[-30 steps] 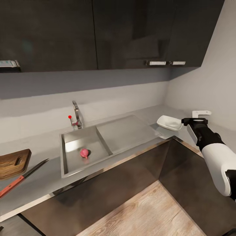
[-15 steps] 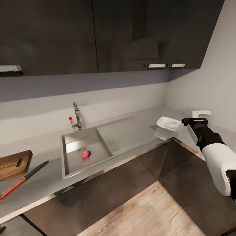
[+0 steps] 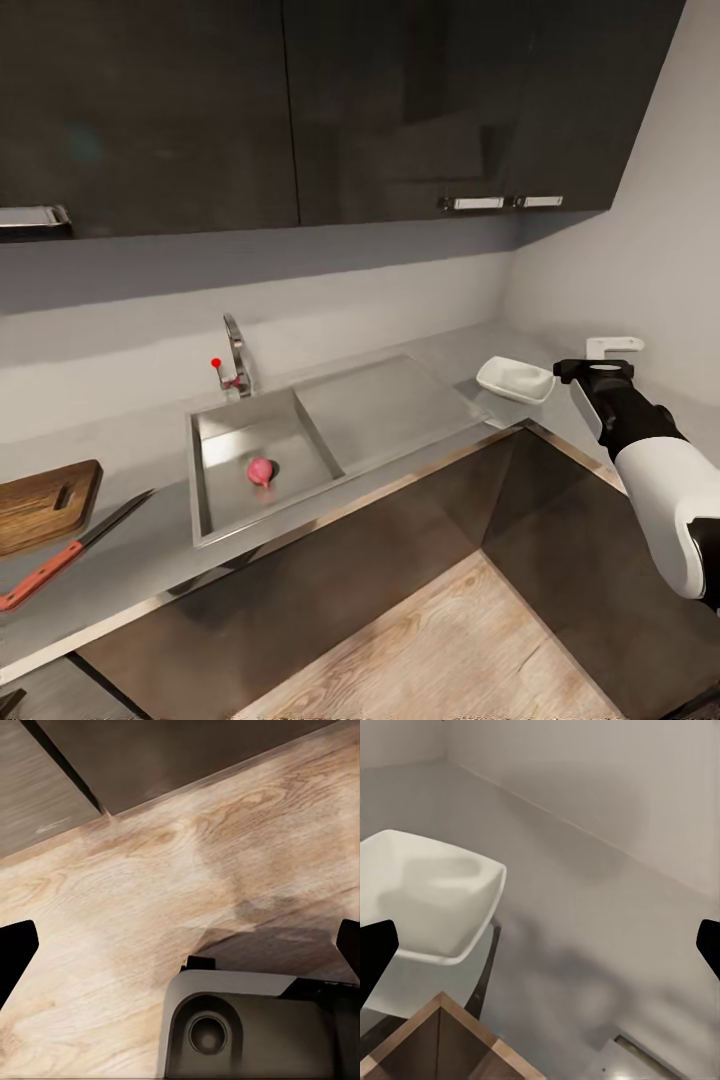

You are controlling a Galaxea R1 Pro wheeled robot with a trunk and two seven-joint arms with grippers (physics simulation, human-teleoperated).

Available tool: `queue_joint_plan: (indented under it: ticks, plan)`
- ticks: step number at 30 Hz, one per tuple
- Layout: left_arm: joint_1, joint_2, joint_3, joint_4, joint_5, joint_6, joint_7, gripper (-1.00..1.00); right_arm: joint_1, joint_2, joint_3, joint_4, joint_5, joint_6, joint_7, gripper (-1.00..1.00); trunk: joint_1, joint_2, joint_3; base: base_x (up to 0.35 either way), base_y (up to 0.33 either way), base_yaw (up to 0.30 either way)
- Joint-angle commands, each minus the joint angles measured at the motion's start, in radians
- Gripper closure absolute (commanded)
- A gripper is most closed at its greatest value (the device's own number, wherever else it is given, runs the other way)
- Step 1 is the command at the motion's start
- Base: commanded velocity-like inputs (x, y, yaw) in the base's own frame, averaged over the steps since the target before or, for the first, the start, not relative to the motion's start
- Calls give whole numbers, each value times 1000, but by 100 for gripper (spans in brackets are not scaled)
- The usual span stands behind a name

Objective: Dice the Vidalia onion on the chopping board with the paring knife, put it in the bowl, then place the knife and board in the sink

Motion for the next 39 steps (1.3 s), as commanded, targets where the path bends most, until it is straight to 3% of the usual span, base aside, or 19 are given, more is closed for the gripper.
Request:
queue_joint_plan:
  ticks: [1, 21, 35, 39]
  plan:
    - [0, 0, -1, -2, 6, -1, 0, -100, -1, -1, 4, -1, -1, 7, -4, -100, -4, 6, 0, 0, 0, 0]
    - [0, 0, -1, -1, 6, -2, 0, -100, -1, -3, 3, -2, -1, 8, -3, -100, -80, 146, 31, 0, 0, 0]
    - [0, 0, -3, -3, 6, -4, 0, -100, -1, -4, 3, -2, -1, 7, -3, -100, -80, 146, 9, 0, 0, 0]
    - [0, 0, -2, -3, 6, -4, 0, -100, -1, -4, 3, -3, -1, 7, -3, -100, -96, 174, 15, 0, 0, 0]
